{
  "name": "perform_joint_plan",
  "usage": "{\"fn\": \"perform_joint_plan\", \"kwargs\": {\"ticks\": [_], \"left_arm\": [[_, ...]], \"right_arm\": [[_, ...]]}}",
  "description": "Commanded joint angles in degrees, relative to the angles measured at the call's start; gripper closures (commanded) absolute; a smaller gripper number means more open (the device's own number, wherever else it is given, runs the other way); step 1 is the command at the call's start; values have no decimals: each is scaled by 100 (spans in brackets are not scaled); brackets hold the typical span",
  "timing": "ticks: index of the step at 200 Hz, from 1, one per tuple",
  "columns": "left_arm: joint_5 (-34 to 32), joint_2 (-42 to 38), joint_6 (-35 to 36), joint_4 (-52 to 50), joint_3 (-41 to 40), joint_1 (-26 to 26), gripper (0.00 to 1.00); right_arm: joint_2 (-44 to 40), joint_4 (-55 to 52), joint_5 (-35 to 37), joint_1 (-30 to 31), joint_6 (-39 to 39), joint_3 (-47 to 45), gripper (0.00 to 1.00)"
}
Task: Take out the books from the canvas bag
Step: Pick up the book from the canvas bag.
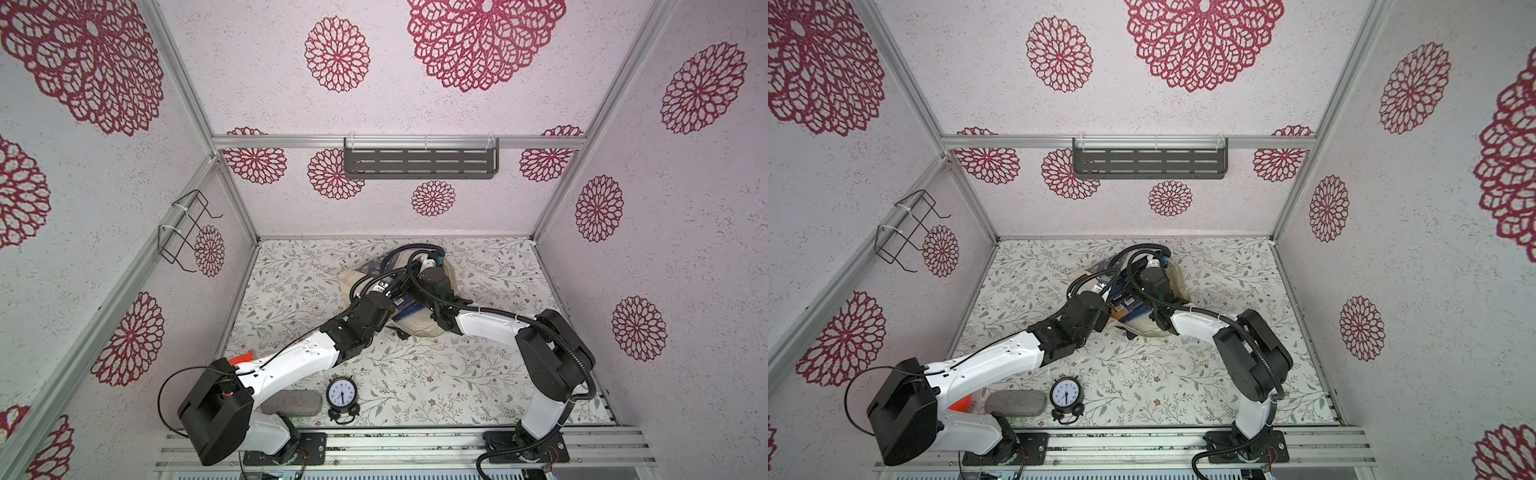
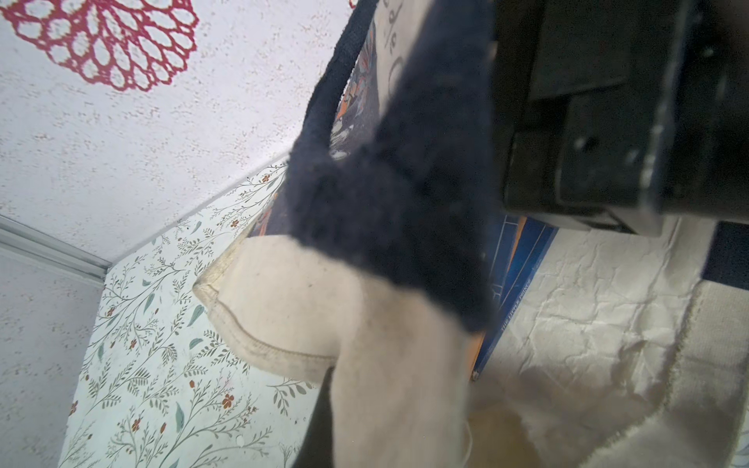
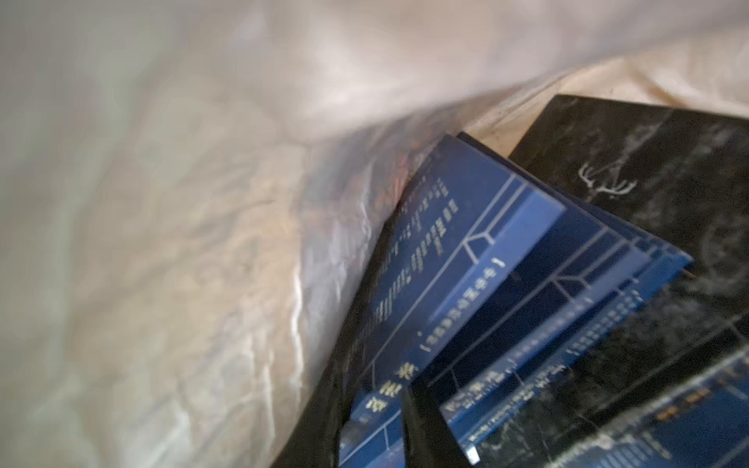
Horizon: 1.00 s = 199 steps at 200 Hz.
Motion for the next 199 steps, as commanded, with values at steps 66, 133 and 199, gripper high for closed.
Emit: {"fn": "perform_joint_plan", "kwargs": {"ticks": [66, 133, 199], "left_arm": [[71, -443, 244, 1074, -268, -48, 100], [93, -405, -468, 1496, -502, 99, 100], [-367, -95, -1596, 1567, -336, 228, 100]], "right_arm": [[428, 726, -238, -44, 187, 549, 69], [446, 855, -265, -27, 130, 474, 100], [-499, 815, -523, 0, -406, -170, 100]]}}
